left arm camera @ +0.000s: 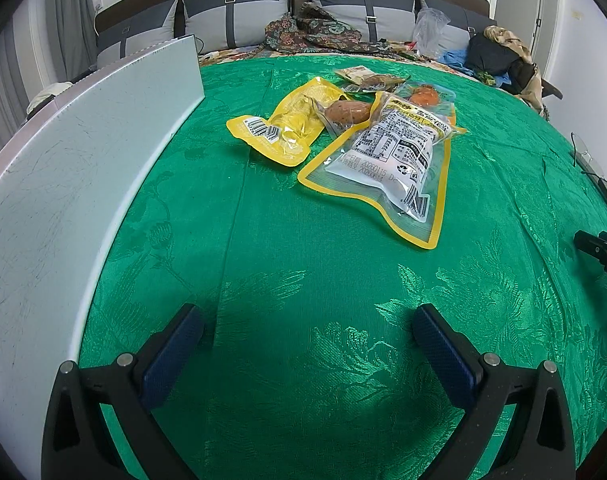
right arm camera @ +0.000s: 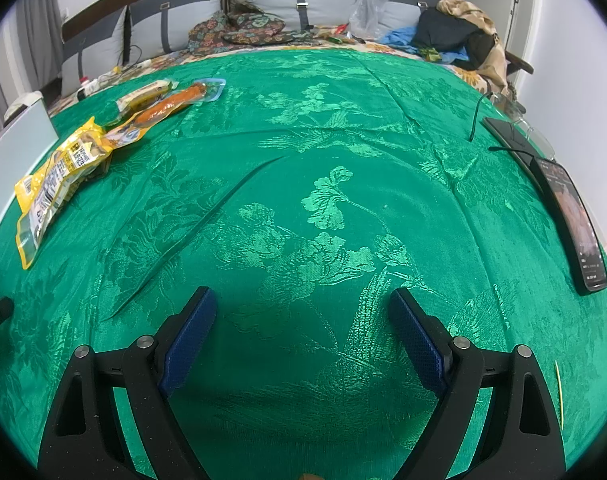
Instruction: Organize snacks
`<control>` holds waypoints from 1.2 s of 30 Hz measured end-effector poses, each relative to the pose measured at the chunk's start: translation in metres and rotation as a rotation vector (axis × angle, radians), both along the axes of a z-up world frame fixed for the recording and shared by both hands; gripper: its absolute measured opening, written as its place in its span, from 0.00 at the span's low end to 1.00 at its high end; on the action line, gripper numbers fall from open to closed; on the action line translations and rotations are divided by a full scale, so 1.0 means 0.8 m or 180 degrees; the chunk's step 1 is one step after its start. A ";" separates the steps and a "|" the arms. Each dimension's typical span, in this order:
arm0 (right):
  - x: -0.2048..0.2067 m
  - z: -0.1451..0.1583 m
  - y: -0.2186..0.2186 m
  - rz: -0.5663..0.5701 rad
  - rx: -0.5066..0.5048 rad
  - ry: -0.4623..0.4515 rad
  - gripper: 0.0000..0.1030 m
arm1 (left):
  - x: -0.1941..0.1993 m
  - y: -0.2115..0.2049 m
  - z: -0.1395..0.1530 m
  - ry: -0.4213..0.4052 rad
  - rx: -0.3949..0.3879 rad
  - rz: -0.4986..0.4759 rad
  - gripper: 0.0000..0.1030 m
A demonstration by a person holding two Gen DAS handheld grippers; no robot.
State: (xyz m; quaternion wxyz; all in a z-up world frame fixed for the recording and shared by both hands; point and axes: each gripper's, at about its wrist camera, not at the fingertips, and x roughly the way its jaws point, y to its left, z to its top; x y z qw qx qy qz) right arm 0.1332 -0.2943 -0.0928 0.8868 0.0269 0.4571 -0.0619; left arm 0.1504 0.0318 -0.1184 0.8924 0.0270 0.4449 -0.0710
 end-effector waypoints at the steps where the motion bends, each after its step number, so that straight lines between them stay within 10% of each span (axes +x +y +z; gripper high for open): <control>1: 0.000 0.000 0.000 0.0000 0.0000 0.0000 0.88 | 0.000 0.000 0.000 0.0000 -0.0002 0.0001 1.00; 27: 0.013 0.004 0.006 -0.0062 -0.0068 0.0199 0.88 | 0.012 0.005 0.004 0.0042 0.0014 -0.0256 1.00; 36: 0.119 0.039 0.144 0.0331 0.1627 0.0509 0.88 | 0.012 0.005 0.004 0.0041 0.0013 -0.0254 1.00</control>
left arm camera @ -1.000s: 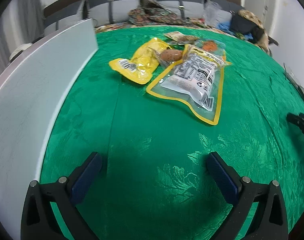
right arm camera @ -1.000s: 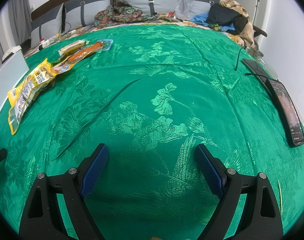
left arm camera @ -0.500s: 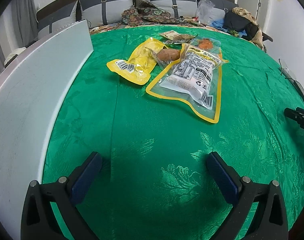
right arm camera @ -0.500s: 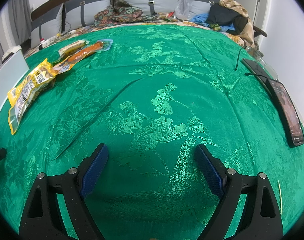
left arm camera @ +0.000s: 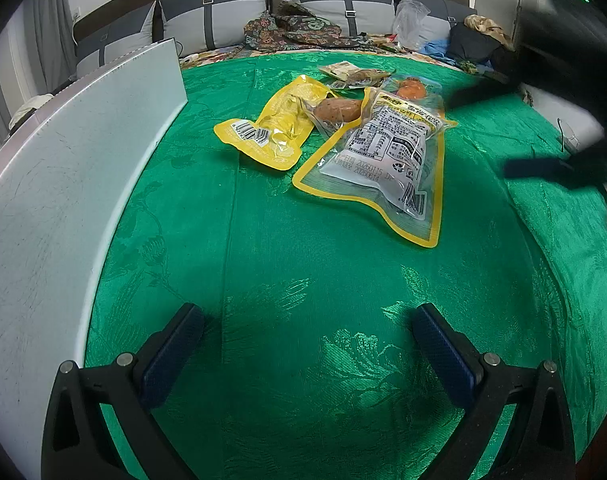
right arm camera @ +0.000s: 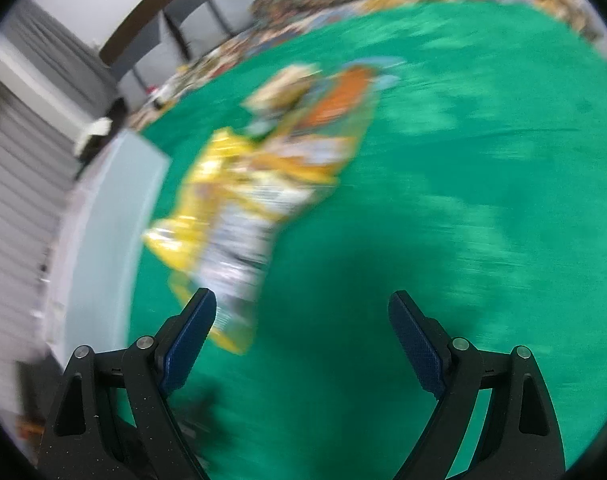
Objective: Organize snacks
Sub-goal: 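Grasp the clear yellow-bordered peanut bag with the right tool and lift it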
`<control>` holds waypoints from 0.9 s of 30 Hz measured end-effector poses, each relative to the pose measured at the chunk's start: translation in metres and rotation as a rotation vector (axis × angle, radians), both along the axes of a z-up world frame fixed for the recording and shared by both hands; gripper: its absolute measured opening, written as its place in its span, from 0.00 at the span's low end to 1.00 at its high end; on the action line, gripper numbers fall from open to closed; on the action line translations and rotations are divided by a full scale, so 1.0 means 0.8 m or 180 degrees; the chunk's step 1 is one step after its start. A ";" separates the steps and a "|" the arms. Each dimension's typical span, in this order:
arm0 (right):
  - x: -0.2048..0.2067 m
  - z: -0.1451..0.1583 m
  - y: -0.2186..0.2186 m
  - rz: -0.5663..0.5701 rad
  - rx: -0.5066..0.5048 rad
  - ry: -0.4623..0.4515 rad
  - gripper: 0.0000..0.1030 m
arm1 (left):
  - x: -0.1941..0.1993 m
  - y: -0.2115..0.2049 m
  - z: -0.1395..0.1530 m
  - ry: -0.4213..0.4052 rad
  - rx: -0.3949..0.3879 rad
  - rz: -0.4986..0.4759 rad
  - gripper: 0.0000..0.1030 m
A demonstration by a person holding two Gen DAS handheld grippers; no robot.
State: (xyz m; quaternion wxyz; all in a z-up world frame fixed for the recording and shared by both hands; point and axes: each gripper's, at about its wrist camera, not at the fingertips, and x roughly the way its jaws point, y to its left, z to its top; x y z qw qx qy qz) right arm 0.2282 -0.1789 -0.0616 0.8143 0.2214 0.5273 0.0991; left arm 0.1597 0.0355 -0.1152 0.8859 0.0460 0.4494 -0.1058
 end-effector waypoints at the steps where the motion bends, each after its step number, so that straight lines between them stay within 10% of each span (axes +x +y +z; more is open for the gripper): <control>1: 0.020 -0.004 0.019 0.0018 0.0048 0.0102 0.88 | 0.000 0.000 0.000 0.0000 0.0000 0.0000 1.00; 9: 0.090 -0.031 0.096 -0.0325 -0.0598 0.0547 0.88 | -0.002 0.000 0.000 0.0001 -0.0001 0.0003 1.00; 14: 0.072 -0.035 0.124 0.0478 -0.1327 0.0278 0.81 | -0.002 0.001 0.001 0.0000 -0.0003 0.0006 1.00; 27: -0.057 -0.023 -0.034 0.1721 -0.1939 -0.0224 0.76 | -0.003 0.001 0.001 -0.0002 -0.0002 0.0009 1.00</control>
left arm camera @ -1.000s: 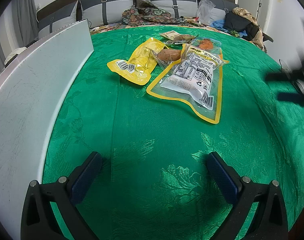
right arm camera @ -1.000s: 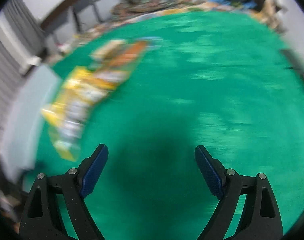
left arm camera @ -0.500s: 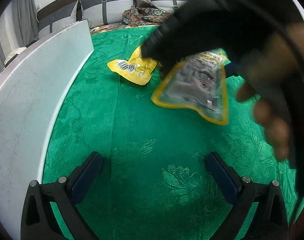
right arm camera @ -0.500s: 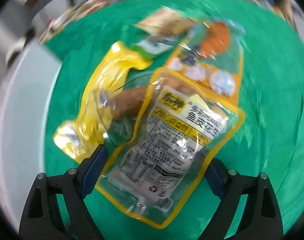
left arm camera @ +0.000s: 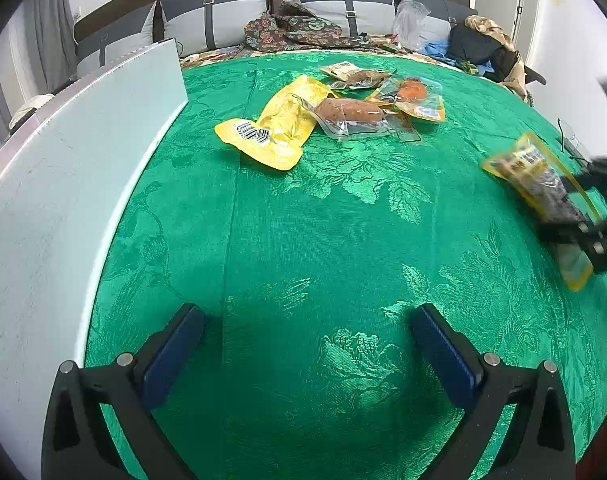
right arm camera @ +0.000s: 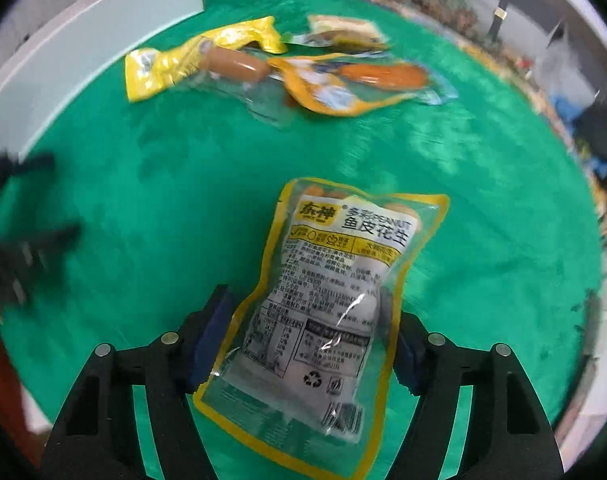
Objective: Organize snacks
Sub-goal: 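Grasp the clear yellow-bordered peanut bag with the right tool and lift it, then hold the peanut bag in the right tool while left tool moves toward sausage packet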
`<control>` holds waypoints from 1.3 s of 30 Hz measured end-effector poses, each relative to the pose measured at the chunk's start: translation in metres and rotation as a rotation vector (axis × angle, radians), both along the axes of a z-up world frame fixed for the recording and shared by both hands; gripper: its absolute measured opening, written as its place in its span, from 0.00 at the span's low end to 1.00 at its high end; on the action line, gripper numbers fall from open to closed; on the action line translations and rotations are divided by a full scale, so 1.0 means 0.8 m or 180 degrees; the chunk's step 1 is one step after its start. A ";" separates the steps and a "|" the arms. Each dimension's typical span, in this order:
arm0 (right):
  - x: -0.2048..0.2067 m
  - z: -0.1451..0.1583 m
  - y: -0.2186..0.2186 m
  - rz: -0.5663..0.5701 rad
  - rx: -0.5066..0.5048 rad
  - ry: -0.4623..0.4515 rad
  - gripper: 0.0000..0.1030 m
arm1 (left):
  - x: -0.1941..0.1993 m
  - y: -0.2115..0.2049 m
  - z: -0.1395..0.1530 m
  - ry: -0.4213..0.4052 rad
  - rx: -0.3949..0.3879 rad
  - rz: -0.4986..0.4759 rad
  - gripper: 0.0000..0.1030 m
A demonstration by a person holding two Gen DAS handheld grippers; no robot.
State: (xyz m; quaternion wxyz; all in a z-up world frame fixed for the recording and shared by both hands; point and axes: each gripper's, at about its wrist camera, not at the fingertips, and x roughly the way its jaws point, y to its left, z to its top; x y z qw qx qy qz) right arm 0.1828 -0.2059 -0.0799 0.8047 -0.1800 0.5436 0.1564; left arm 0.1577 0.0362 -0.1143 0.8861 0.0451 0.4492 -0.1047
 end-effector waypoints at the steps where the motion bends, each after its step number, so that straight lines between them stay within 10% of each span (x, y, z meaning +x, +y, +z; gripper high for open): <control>1: -0.013 -0.003 -0.011 -0.0072 -0.0005 -0.0122 0.79 | 0.000 0.000 0.000 0.0000 0.0000 0.0000 1.00; 7: -0.067 -0.021 -0.063 -0.0708 0.0699 -0.0611 0.86 | 0.000 0.000 0.000 0.0000 0.0001 0.0002 1.00; 39: -0.055 -0.021 -0.066 -0.0725 0.0683 -0.0643 0.90 | -0.002 0.000 0.000 -0.0004 0.0001 0.0013 1.00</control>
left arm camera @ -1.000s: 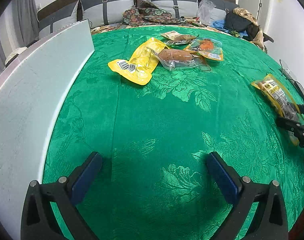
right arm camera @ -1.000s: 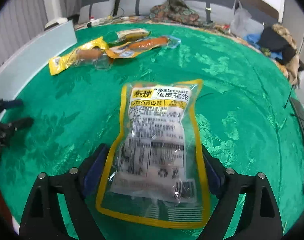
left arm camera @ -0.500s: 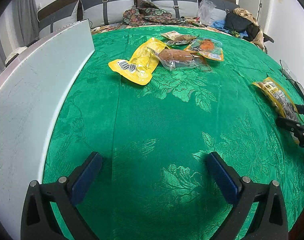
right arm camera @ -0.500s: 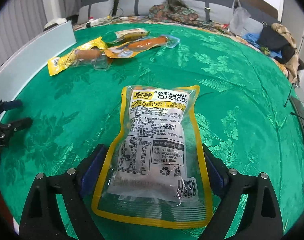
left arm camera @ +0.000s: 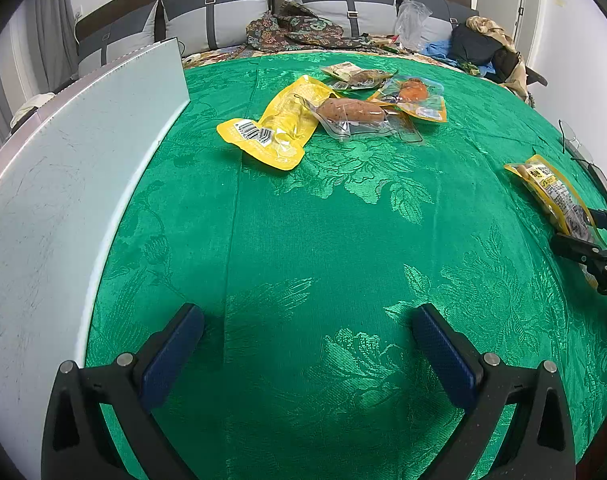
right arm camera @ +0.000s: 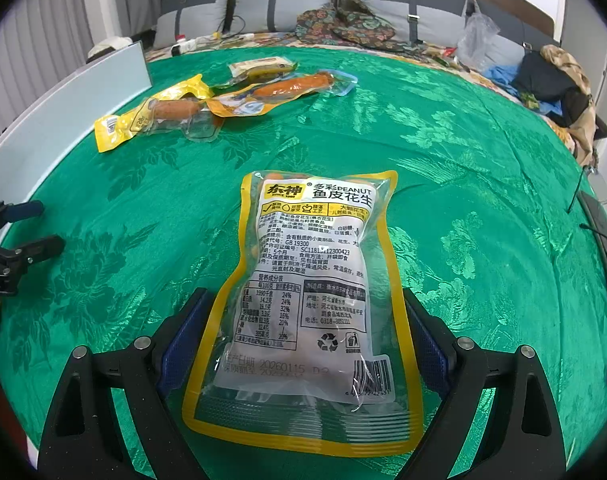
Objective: Organize snacks
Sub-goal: 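Hold the peanut bag in the right tool while left tool moves toward sausage packet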
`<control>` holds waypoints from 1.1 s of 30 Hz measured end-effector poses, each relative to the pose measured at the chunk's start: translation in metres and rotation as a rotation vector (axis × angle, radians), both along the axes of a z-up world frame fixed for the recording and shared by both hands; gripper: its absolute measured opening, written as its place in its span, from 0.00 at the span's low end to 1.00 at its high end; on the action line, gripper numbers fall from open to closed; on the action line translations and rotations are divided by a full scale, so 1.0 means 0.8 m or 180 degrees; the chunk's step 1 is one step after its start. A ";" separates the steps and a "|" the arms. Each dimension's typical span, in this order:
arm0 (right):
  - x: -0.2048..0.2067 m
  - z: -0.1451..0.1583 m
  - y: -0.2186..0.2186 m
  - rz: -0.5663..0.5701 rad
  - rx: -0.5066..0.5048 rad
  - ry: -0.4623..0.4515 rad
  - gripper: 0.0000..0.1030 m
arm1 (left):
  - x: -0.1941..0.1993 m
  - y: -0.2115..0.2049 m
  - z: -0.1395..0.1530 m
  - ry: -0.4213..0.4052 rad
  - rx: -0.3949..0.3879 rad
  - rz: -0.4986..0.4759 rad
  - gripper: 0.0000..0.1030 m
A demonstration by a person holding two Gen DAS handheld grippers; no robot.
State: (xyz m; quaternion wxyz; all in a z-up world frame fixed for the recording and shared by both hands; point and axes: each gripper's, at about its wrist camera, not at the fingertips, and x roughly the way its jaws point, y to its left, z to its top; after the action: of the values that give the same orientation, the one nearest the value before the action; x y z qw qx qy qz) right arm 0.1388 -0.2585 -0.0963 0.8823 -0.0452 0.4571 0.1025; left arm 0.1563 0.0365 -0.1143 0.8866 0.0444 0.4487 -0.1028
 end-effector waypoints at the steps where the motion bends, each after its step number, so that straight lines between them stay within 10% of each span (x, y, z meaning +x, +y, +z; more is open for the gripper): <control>1: 0.000 0.000 0.000 -0.0001 0.0001 0.0000 0.90 | 0.000 0.000 0.000 0.0000 0.0000 0.0000 1.00; 19: 0.000 0.000 0.000 -0.0005 0.0003 0.0001 0.90 | 0.003 -0.001 0.001 0.0111 0.0023 -0.0029 1.00; 33: 0.000 0.000 0.000 -0.0005 0.0005 0.0002 0.90 | 0.183 -0.081 0.106 -0.0012 -0.0116 -0.0930 0.99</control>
State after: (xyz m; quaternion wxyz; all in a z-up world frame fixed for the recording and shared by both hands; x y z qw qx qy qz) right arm 0.1386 -0.2587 -0.0963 0.8823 -0.0441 0.4574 0.1022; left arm 0.3024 -0.0282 -0.0294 0.8637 0.0933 0.4339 -0.2389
